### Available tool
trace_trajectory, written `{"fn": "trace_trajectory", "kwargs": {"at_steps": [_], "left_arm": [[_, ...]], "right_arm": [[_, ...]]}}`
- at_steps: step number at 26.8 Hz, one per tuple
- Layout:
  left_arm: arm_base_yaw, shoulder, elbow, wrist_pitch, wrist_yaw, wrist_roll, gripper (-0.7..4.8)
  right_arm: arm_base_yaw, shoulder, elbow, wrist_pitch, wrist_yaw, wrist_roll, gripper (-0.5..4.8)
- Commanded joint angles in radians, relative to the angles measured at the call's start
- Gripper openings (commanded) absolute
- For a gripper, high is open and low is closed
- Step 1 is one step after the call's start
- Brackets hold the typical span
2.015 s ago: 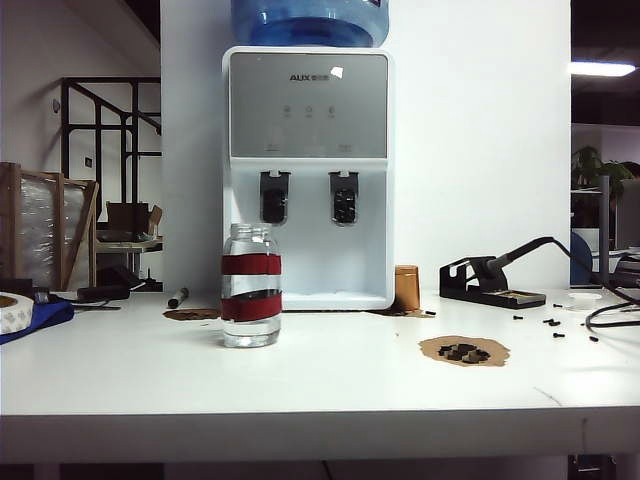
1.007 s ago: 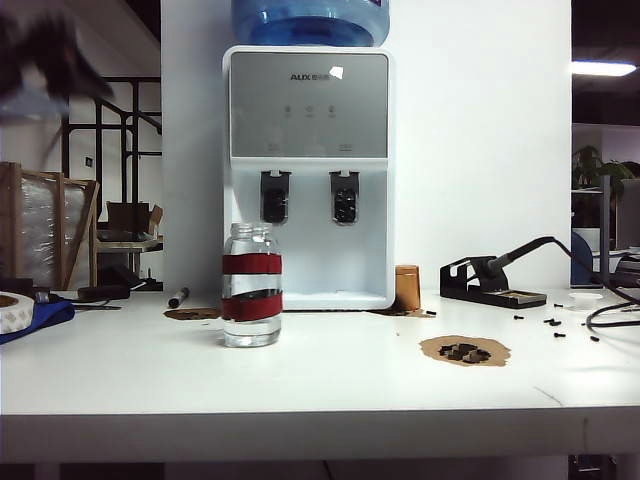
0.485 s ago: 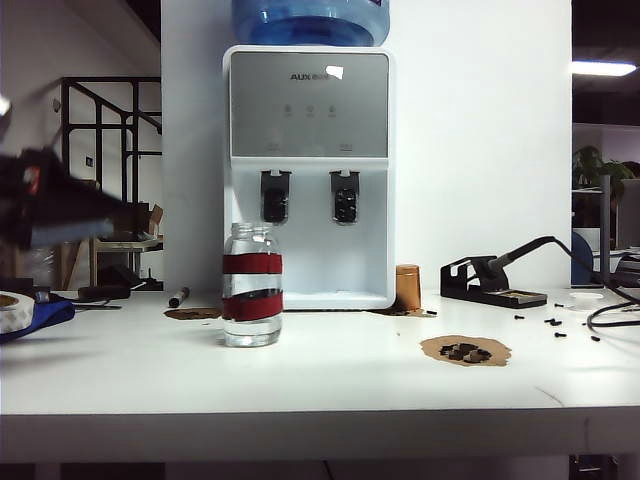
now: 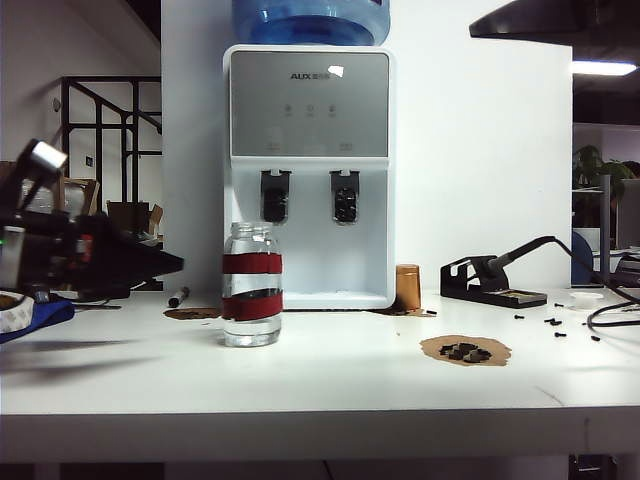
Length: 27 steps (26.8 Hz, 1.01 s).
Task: Pick up the water bottle with two loops of red belts, then reach the front water dispenser and gently press the gray-black baffle horizontally to get a little water.
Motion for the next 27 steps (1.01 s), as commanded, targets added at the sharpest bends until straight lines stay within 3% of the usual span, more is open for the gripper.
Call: {"fn": "trace_trajectory", "kwargs": {"at_steps": [1,6,13,27], "left_arm": [[-0.045,0.004,0.007,0.037,-0.047,0.02,4.79],[-0.101,0.019,0.049,0.032,-0.166,0.023,4.79],[-0.142,0.108,0.129,0.032,-0.199,0.018,4.79],[-0.197,0.224,0.233,0.034,-0.221,0.015,4.79]], "right_arm": [[-0.001,-0.002,0.007,0.031,0.007,-0.005,4.13],[-0.001,0.009,0.007,0.03,0.101,-0.012,4.14],[-0.001,0.024,0.006,0.023,0.152,-0.053,4.17],[-0.001,0.028,0.006,0.023,0.15,-0.053,4.17]]}}
